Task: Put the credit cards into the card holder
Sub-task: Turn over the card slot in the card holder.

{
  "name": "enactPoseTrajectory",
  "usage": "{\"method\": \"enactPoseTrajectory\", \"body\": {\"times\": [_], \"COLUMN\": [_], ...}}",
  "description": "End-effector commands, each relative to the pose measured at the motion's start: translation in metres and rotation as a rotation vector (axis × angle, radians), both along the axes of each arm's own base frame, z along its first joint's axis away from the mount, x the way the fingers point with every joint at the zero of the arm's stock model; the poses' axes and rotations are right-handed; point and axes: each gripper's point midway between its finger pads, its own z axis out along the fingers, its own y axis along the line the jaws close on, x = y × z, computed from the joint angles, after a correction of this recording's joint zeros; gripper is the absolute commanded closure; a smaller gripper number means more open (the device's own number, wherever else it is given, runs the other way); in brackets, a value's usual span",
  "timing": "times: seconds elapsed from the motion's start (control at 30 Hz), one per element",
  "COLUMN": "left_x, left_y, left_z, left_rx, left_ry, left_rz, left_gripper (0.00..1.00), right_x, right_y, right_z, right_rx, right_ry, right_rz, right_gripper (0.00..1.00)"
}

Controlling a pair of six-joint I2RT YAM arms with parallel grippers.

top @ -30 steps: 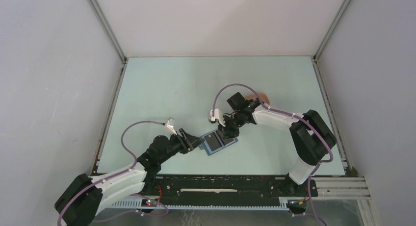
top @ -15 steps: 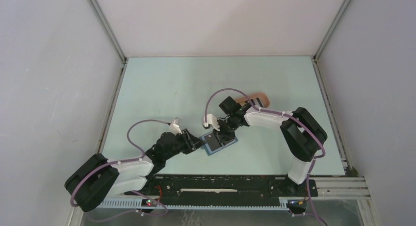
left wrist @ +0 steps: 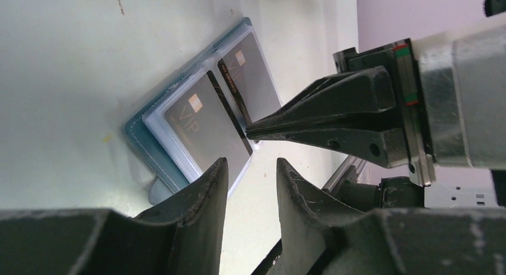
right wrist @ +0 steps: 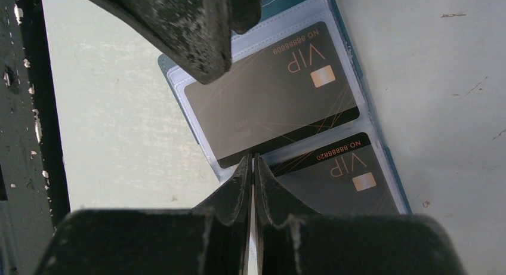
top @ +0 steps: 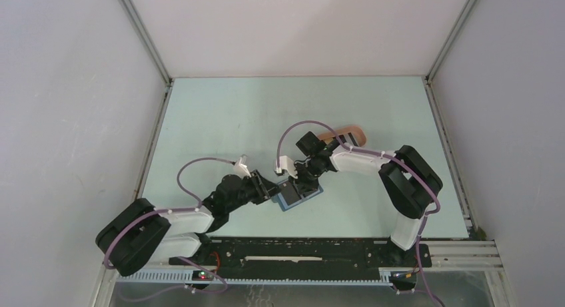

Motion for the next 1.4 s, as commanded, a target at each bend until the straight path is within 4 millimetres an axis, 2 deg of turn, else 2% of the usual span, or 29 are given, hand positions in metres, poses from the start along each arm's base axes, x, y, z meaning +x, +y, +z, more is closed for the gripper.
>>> {"method": "enactPoseTrajectory", "body": {"times": [0.0,0.4,0.83,1.2,1.37], "left_x": [0.009,0.004,0.004,-0.001,0.002], "left_y": [-0.014,-0.010,-0.008,0.000,-0.003], "left_z": [0.012,-0.024,-0.042,-0.053,-0.055], "left_rx": [-0.023,0.038,0.071,0.108,0.105], "left_ry": [-0.014,0.115,0.172,0.230,0.243], "left_rz": [-0.023,0.000,0.012,0.042,0.039], "left_gripper": [0.60,0.60,0.60,0.51,0.50], "right_x": [0.003,0.002,0.002,0.001,0.001], "right_y": [0.009,0.010,0.010,0.009,0.009], "right_z": [0.007,0.006,0.007,0.007,0.008], "right_rx": [0.008,0.001,0.001,0.000,0.000], "right_ry": [-0.009,-0.003,-0.003,-0.002,-0.001], "right_rz": [0.004,0.006,0.007,0.006,0.006], "right_gripper": [0.90,0.91,0.91,0.91,0.91]}}
